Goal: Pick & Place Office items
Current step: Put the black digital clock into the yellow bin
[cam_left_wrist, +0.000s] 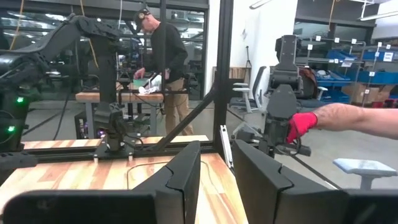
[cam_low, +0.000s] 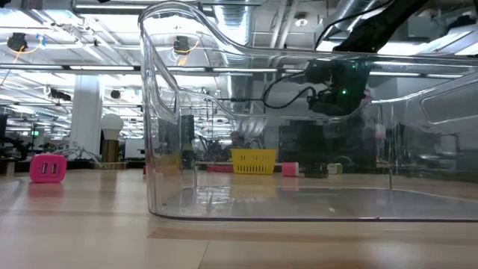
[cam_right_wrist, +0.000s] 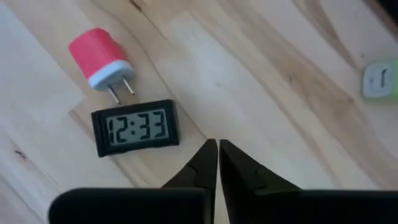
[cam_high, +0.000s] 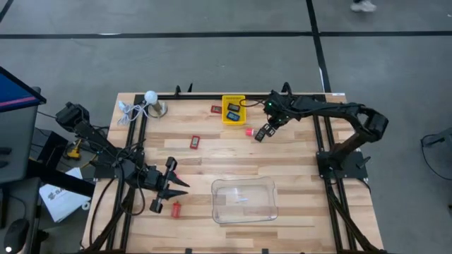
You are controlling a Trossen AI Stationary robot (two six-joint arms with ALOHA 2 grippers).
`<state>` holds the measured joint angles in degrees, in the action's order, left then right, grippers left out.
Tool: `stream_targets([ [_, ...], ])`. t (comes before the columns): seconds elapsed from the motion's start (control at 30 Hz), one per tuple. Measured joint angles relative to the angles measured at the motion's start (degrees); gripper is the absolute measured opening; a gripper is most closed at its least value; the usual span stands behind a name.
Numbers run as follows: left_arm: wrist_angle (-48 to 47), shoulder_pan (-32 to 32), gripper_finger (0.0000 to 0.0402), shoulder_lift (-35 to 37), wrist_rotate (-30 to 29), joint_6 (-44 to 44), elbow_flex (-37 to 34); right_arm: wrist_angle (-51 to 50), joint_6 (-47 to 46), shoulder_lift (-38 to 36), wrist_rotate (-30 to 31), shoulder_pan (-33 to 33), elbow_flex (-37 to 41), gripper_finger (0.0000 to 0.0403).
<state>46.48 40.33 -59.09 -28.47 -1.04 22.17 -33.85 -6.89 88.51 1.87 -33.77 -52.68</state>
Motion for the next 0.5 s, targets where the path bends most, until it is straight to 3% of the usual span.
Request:
stream_targets([
  [0.5, 0.0, 0.2, 0.0091, 0.0, 0.0, -0.2, 0.0, 3.4, 2.4, 7.4, -6.9, -2.7, -2.5, 0.0000],
])
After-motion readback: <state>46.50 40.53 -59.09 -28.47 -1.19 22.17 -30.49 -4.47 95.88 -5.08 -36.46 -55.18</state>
